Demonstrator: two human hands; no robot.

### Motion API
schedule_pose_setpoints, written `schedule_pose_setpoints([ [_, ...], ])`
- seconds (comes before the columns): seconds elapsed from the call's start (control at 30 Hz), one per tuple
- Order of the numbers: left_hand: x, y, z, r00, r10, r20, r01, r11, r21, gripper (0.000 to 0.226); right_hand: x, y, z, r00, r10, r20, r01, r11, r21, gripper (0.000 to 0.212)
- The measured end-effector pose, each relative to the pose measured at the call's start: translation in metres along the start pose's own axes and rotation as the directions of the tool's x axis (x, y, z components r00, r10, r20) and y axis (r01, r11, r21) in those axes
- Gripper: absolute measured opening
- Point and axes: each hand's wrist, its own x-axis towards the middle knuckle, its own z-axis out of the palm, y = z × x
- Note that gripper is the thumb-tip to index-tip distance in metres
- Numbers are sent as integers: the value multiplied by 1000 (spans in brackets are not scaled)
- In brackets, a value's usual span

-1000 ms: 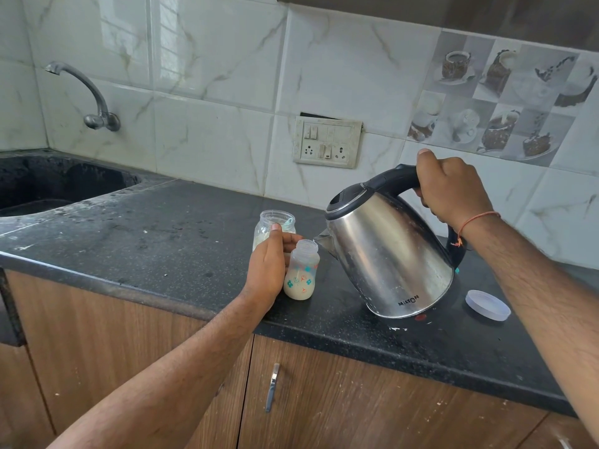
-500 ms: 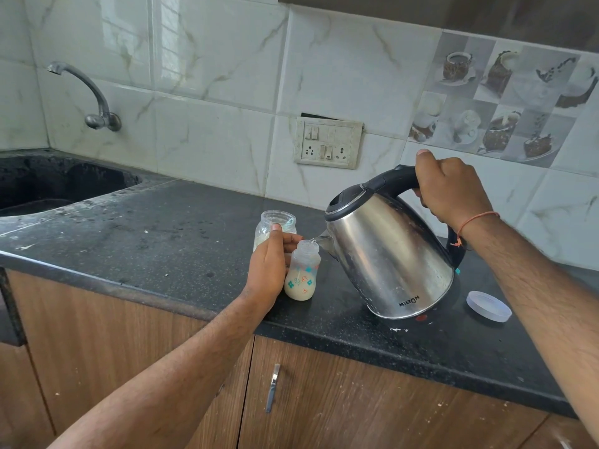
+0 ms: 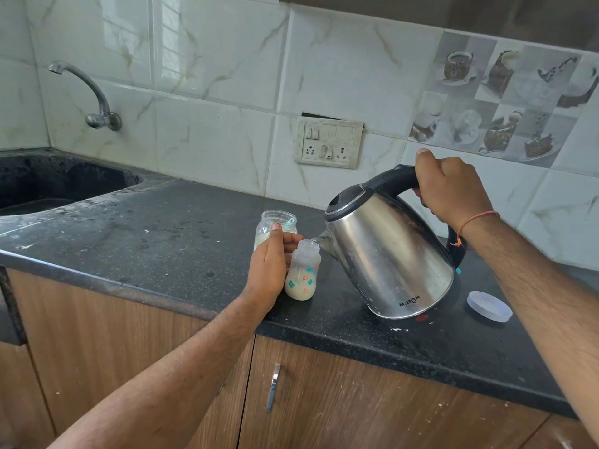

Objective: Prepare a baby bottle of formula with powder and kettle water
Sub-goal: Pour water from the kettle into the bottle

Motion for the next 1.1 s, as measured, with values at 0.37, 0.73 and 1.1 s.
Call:
schedule_pose_setpoints([
  [0.37,1,-1,1,1000,-2,-5,2,1000,-7,64,2,3,2,1000,-12,0,12,1000,-6,61],
  [0.73,0,-1,0,1000,9,-4,-9,1000,-10,63,10,10,5,999,-37,9,38,998,-40,54],
  [1.1,1,-1,0,1000,1,5,-1,1000,-3,63,12,12,7,998,-57,8,57,996,-61,52],
])
